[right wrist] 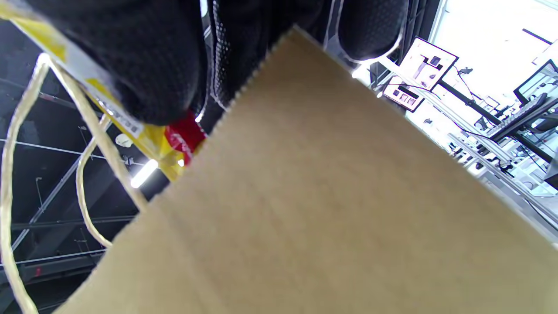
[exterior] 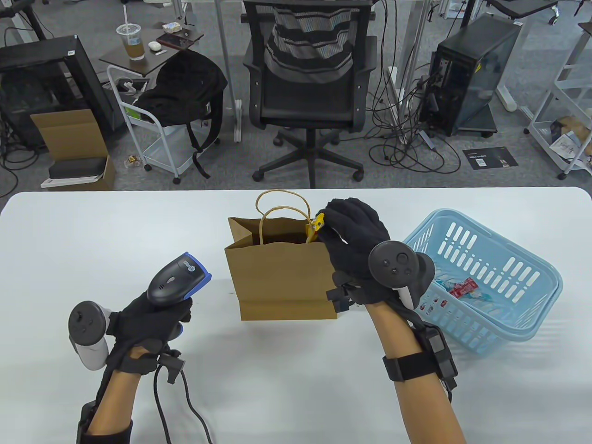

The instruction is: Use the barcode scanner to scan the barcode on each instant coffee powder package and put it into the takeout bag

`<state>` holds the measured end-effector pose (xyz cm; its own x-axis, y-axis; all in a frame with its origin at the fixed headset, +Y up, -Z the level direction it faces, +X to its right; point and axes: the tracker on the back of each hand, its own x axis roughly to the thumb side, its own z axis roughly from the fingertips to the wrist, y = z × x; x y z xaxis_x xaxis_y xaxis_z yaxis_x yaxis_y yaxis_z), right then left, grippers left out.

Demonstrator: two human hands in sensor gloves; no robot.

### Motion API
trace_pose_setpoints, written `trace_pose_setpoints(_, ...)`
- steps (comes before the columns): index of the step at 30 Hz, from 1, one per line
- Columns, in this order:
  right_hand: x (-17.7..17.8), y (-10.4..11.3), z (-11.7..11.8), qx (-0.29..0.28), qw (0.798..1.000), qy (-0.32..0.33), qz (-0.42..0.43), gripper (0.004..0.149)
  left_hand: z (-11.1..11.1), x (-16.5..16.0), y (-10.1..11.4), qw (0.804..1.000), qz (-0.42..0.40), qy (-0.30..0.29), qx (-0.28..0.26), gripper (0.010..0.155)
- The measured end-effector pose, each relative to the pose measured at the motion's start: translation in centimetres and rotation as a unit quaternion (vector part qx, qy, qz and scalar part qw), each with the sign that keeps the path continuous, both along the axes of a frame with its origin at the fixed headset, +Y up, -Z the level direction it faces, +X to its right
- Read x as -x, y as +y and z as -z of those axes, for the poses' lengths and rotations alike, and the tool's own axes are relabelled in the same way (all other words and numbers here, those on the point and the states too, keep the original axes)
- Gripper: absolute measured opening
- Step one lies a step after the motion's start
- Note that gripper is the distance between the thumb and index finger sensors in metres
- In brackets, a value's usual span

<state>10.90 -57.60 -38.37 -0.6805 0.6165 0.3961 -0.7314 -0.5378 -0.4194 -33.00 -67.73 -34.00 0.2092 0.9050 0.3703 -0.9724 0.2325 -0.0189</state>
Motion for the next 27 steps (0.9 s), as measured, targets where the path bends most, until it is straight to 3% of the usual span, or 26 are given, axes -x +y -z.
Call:
trace_pose_setpoints(12, 0.1, -1.4, 0.4, 0.024, 1.000, 0.004, -0.005, 0.040, 0.0, -0.1, 0.0, 1.000, 0.000, 0.000, 0.001, 0.051)
trace_pose_setpoints(17, 0.0, -1.2, 0.1, 0.022, 1.000, 0.009, -0.004, 0.051, 0.0, 0.0, 0.0, 1.000, 0.003, -0.001, 0.001, 0.051)
trace_pose_setpoints(22, -0.2, 0.0, -1.2, 0.000, 1.000, 0.011, -0.003, 0.058, 0.0, 0.0, 0.0, 1.000, 0.000, 0.000, 0.001, 0.051)
trace_pose_setpoints(27, -0.3, 2.6, -4.1, -0.039, 0.998, -0.001, -0.049, 0.059, 0.0, 0.1, 0.1, 1.000, -0.003, 0.001, 0.001, 0.051)
